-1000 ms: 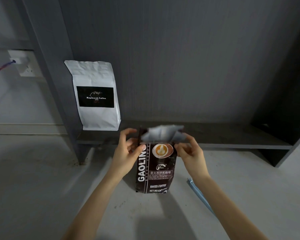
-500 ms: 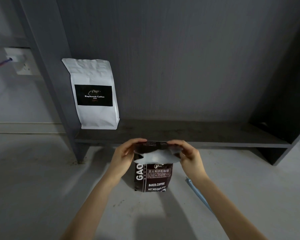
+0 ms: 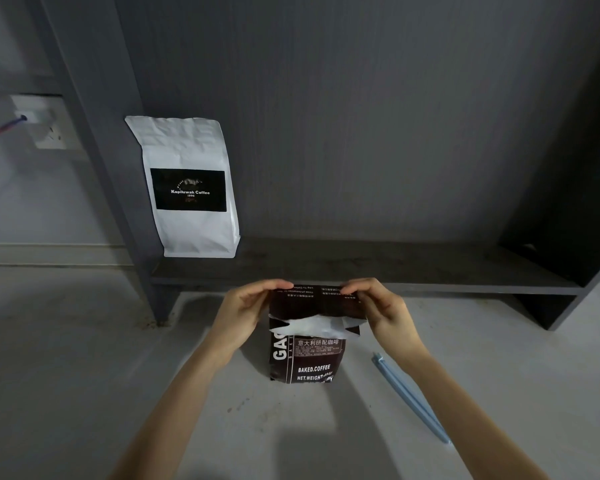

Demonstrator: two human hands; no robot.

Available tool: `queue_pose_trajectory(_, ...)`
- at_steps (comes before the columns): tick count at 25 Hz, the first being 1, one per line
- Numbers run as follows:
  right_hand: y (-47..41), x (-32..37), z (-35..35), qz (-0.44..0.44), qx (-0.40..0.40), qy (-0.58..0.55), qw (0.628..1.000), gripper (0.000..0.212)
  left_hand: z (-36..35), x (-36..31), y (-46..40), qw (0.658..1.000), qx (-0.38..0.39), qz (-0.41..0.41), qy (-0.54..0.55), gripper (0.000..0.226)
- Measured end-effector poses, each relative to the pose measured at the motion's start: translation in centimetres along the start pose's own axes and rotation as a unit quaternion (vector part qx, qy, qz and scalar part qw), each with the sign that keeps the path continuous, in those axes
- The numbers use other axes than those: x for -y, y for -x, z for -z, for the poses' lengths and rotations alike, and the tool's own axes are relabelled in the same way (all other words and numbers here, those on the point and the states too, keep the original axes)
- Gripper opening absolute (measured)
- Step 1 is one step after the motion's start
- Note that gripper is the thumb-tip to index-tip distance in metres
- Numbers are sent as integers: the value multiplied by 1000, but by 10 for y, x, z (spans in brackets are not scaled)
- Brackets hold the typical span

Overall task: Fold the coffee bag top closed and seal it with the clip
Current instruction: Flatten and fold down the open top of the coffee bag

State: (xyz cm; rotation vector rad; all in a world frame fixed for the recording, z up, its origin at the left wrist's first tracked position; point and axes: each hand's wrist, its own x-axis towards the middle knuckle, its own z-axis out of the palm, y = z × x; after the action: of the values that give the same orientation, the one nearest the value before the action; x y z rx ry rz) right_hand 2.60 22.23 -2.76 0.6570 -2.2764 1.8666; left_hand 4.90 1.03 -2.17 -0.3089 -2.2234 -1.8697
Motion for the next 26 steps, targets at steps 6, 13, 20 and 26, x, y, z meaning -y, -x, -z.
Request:
queue_pose_trajectory(6,1,9,5,-64,41,-52,996,26,2,-8,-2,999,31,-4,-37,30)
queue_pose_trajectory(13,-2,0,-3,-95,8,-57,994,31,0,2,-1,997,58,47,18,36)
queue_pose_trajectory(20,-7,-20,-13,-124,-68,-24,990,20,-9,21,-1,996,32,82,8,22)
queue_pose_trajectory(26,-3,-32,-19,-124,-73,-37,989,17,-16,32,-1,998,-35,47,9,15)
